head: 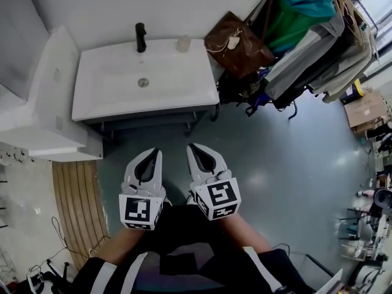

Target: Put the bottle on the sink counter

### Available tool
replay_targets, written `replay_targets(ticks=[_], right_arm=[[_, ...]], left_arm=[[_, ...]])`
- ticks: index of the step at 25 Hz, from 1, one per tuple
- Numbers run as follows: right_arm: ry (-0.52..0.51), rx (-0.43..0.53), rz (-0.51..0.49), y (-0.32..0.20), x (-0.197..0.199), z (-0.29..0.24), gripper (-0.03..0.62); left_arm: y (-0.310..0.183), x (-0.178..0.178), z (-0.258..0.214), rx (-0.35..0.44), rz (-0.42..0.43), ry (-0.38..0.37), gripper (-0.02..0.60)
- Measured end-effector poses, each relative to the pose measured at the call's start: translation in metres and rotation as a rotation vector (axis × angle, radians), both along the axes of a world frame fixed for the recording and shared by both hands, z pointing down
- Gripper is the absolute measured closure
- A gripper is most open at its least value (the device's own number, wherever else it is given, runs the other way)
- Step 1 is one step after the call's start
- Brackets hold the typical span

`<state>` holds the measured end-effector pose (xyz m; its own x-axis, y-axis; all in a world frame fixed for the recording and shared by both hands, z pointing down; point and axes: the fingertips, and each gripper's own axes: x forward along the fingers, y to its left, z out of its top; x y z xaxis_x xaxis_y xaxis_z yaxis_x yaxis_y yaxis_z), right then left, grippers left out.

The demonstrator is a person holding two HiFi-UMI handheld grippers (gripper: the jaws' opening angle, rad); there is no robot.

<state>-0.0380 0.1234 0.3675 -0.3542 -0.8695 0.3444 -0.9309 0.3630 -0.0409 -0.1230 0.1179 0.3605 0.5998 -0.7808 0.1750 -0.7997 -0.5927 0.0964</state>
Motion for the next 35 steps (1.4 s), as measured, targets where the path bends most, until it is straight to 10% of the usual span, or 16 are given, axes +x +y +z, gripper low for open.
replay_targets(ticks=[35], right_arm=[[-0.032, 0.003, -0.063, 0.064, 0.076, 0.010, 0.594]], left_arm=[[0.055, 0.068, -0.006, 0.033, -0.064, -0.053, 0.580]])
